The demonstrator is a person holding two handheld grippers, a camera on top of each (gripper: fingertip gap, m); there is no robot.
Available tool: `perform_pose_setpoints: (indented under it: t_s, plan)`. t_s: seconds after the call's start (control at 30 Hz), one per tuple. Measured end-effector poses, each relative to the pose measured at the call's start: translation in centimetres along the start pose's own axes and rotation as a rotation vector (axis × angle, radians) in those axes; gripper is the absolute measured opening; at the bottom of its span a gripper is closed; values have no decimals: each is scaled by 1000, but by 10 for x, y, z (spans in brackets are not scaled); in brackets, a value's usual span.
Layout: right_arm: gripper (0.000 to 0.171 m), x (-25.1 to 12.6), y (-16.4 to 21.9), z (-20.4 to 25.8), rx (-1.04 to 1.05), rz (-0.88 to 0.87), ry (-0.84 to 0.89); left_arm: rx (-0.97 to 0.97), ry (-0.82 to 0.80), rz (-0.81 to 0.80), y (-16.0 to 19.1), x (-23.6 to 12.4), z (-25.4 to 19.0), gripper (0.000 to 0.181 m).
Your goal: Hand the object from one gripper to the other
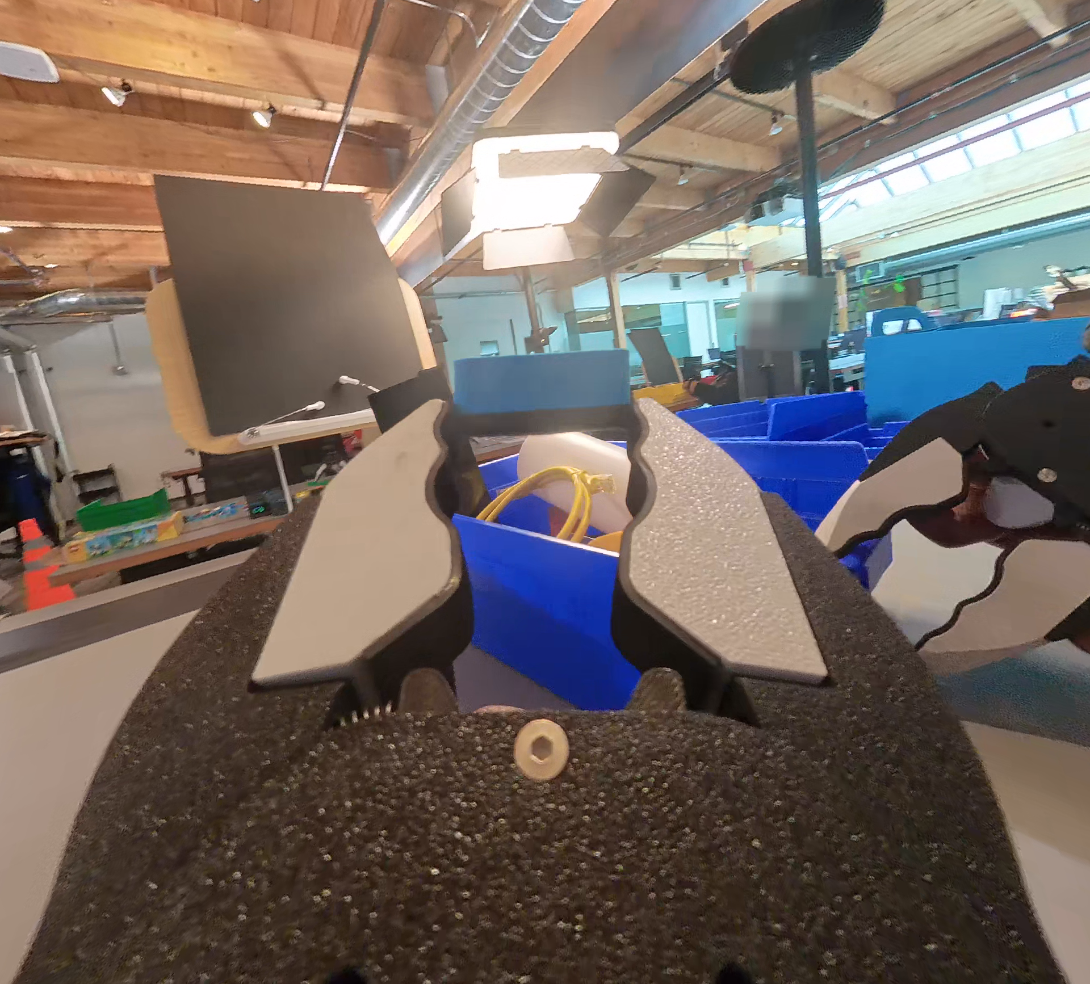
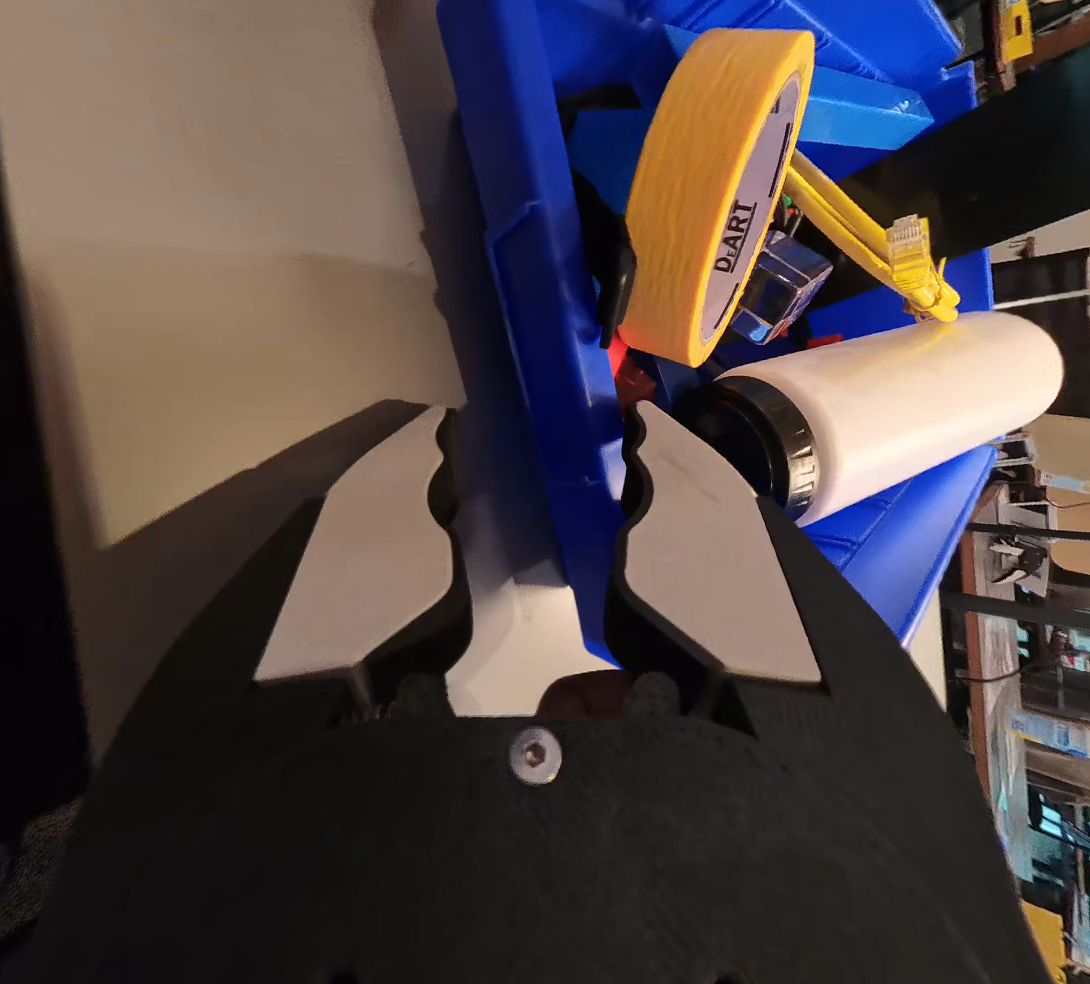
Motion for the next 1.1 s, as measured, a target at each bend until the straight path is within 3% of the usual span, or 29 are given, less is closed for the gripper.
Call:
perform_pose_setpoints:
  t_s: [0.33,0.5,0.6,0.7,0.83,1.1]
  plan:
    - [52,-74,-3,40,76,-186,-152,11,238,149,16,0,-45,56]
    - [48,-126,0,17,155,-417,7,47,316,266,13,-8,-66,56]
    - [46,-144,18,-8,266,-450,171,72,370,361,11,-7,-77,56]
    - [46,-145,39,-21,381,-431,290,137,405,520,17,1,-84,56]
    - [50,-136,54,-13,468,-430,321,200,422,704,23,18,-82,56]
    - [50,-124,55,2,566,-441,355,236,575,931,29,52,-91,56]
Point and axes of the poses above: each gripper's, where its closed fingertips meet, x out along the fingers, y out of its underside, z = x × y across the jaws, the point moved 5 cm from there along -x, back along the fingers, and after that the axes turned 14 degrees about -x, right-handed, at the moved point
